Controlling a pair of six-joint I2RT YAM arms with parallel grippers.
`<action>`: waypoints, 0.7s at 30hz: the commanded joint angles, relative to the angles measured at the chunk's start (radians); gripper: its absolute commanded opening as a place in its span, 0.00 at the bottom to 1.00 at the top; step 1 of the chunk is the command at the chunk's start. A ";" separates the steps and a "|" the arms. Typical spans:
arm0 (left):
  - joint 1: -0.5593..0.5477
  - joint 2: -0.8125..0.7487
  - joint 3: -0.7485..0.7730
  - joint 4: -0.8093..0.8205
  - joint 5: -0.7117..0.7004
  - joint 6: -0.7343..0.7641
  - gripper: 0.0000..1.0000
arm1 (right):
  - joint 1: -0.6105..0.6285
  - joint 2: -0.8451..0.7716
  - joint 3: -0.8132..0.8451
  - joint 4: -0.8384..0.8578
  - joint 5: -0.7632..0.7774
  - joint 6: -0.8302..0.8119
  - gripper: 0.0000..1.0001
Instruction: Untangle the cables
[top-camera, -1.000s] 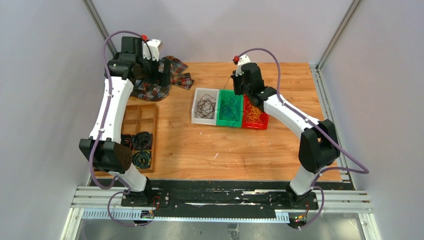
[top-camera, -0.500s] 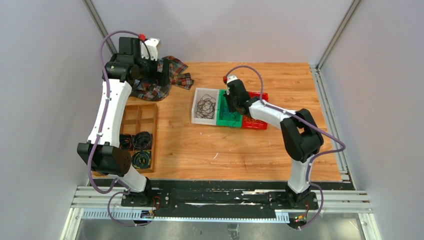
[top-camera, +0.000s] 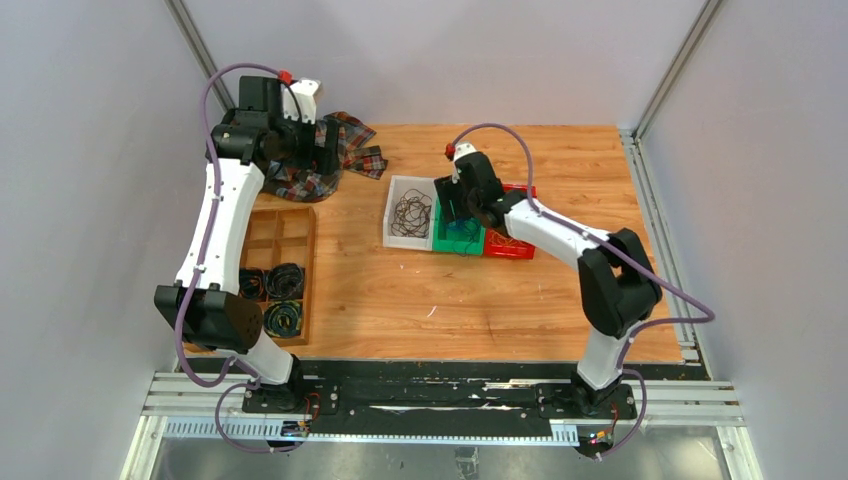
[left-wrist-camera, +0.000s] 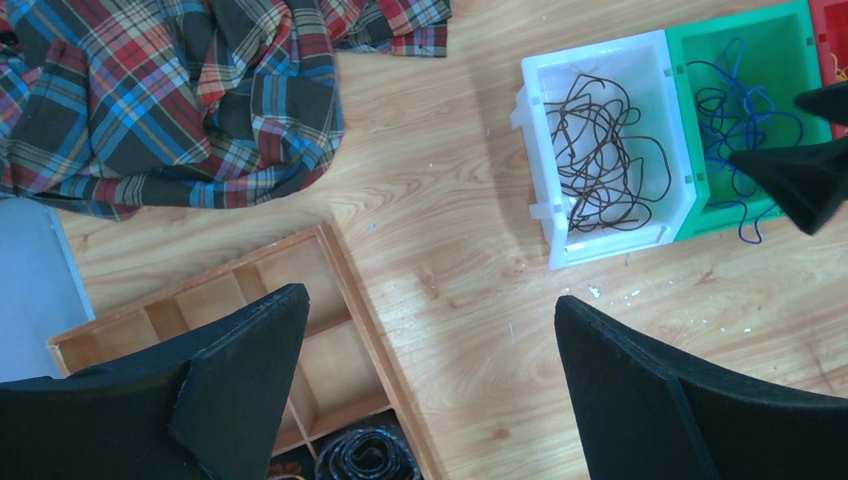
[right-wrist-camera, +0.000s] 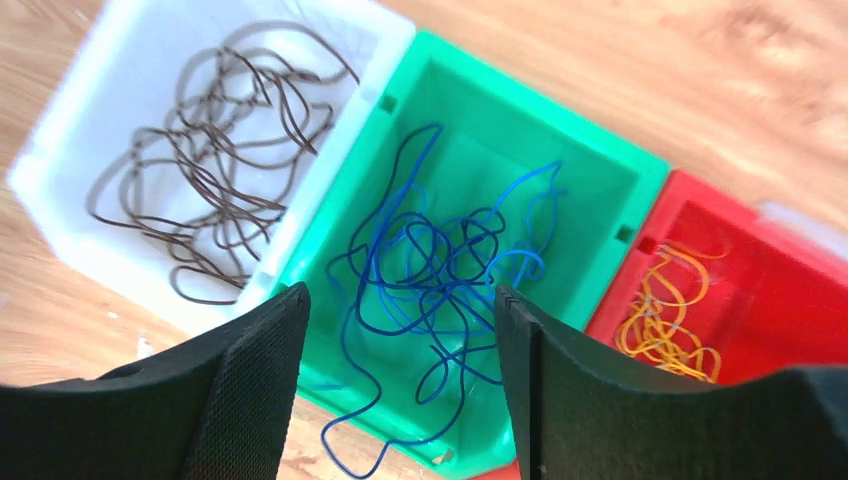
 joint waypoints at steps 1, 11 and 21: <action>0.009 -0.039 -0.017 0.017 0.016 0.006 0.98 | 0.000 -0.121 0.036 -0.028 -0.008 -0.019 0.69; 0.009 -0.124 -0.470 0.302 0.000 0.042 0.98 | -0.088 -0.513 -0.295 0.107 0.198 -0.012 0.71; 0.062 -0.250 -1.221 1.227 -0.095 0.111 0.98 | -0.338 -0.748 -0.673 0.198 0.817 0.065 0.75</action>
